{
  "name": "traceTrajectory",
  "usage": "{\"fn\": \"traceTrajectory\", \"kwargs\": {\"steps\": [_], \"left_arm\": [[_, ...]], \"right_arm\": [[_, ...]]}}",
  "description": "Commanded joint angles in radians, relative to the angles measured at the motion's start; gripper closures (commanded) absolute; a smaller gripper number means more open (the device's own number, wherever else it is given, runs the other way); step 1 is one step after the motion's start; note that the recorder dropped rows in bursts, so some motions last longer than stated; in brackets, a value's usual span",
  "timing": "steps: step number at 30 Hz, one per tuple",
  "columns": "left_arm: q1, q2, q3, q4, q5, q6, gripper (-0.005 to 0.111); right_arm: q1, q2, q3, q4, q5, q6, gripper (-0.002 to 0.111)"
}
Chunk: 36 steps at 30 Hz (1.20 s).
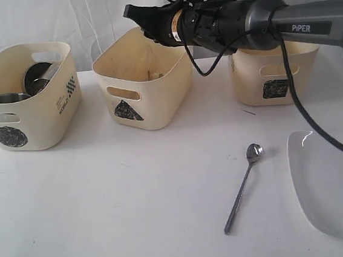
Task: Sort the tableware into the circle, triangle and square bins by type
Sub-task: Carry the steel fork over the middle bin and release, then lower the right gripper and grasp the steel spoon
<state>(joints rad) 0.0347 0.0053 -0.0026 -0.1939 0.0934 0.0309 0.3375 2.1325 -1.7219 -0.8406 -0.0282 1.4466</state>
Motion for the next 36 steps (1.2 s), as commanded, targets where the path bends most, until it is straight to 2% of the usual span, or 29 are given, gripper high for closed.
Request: {"fn": "traceTrajectory", "kwargs": {"steps": [1, 7, 13, 20, 29, 32, 36], "left_arm": [[-0.007, -0.005, 0.003, -0.011, -0.004, -0.004, 0.107], [-0.007, -0.005, 0.003, -0.011, -0.004, -0.004, 0.107], [-0.007, -0.005, 0.003, -0.011, -0.004, -0.004, 0.107], [-0.007, -0.005, 0.003, -0.011, -0.004, -0.004, 0.107], [-0.007, -0.005, 0.003, -0.011, -0.004, -0.004, 0.107], [-0.007, -0.005, 0.003, -0.011, -0.004, -0.004, 0.107], [-0.007, -0.005, 0.003, -0.011, -0.004, -0.004, 0.107]], "right_arm": [[0.011, -0.082, 0.042, -0.002, 0.135, -0.046, 0.080], [0.011, -0.285, 0.276, 0.014, 0.308, -0.191, 0.085], [0.038, -0.482, 0.542, 0.088, 0.422, -0.189, 0.085], [0.083, -0.592, 0.680, 0.088, 0.605, -0.187, 0.085], [0.151, -0.633, 0.864, 0.102, 0.636, -0.184, 0.085], [0.172, -0.638, 0.889, 0.180, 0.670, -0.092, 0.083], [0.182, -0.638, 0.910, 0.178, 0.667, 0.065, 0.075]]}}
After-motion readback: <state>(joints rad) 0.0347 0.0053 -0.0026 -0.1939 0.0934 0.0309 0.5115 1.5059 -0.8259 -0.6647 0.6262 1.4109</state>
